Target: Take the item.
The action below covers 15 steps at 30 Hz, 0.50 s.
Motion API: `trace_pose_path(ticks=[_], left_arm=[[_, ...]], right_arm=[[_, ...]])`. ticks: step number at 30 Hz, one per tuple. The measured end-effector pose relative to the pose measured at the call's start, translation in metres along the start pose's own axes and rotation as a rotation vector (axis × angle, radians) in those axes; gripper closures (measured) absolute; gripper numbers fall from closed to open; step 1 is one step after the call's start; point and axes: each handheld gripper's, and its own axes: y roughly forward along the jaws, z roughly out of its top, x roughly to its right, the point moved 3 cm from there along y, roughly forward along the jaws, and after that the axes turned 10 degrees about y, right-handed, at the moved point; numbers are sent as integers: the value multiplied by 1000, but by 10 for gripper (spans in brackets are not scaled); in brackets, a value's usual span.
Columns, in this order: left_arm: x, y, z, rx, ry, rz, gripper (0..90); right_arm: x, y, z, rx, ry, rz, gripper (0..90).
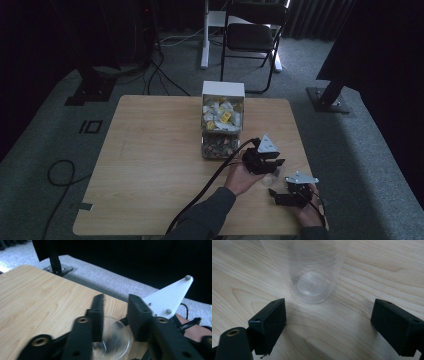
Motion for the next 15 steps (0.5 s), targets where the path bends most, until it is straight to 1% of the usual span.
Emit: trace_pose_path(ticks=[2, 6, 9, 11, 15], left_arm=[[-3, -5, -1, 1, 3, 12, 607], [-8, -20, -5, 10, 3, 43, 552], [-10, -34, -10, 19, 2, 69, 541], [-12, -45, -16, 27, -1, 87, 541], [-20, -73, -31, 40, -8, 142, 541]], right_arm=[[0, 0, 0, 0, 0, 0, 127], [0, 0, 0, 0, -3, 0, 127], [0, 0, 0, 0, -3, 0, 127], [0, 0, 0, 0, -3, 0, 127], [0, 0, 0, 1, -2, 1, 127]])
